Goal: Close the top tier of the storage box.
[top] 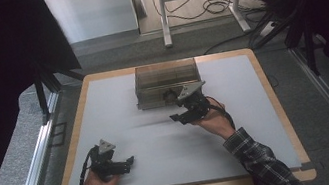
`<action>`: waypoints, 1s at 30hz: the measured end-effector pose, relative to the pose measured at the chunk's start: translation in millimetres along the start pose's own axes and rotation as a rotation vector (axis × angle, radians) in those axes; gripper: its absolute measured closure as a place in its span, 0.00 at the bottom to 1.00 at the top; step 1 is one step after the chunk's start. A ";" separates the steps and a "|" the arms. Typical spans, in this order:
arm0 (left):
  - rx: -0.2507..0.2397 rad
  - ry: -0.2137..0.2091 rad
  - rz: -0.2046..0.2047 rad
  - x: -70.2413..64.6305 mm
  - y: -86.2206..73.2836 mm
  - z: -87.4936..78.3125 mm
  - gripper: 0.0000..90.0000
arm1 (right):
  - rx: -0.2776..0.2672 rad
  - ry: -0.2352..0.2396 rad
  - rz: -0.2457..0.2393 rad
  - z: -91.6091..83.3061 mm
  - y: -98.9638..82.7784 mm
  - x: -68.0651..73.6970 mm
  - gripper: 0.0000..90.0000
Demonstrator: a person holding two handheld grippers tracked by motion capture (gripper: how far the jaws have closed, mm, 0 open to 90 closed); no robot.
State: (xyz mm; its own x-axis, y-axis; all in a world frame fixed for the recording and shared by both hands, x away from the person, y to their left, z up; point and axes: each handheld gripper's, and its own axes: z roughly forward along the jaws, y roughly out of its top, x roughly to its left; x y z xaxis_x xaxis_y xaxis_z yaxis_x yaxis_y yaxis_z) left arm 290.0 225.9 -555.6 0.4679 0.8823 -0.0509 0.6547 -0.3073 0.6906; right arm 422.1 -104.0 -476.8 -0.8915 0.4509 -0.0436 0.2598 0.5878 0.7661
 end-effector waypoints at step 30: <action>0.000 0.000 0.001 0.1 0.0 0.0 0.00 | 0.005 -0.028 0.000 3.6 8.1 -11.9 0.38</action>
State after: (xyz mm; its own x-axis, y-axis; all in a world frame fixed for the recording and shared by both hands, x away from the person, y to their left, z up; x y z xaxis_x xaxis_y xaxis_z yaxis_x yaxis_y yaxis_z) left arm 290.1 226.0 -555.6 0.4683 0.8821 -0.0507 0.6546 -0.3079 0.6904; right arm 436.1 -102.1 -472.3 -0.8810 0.4692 -0.0616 0.2616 0.5913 0.7629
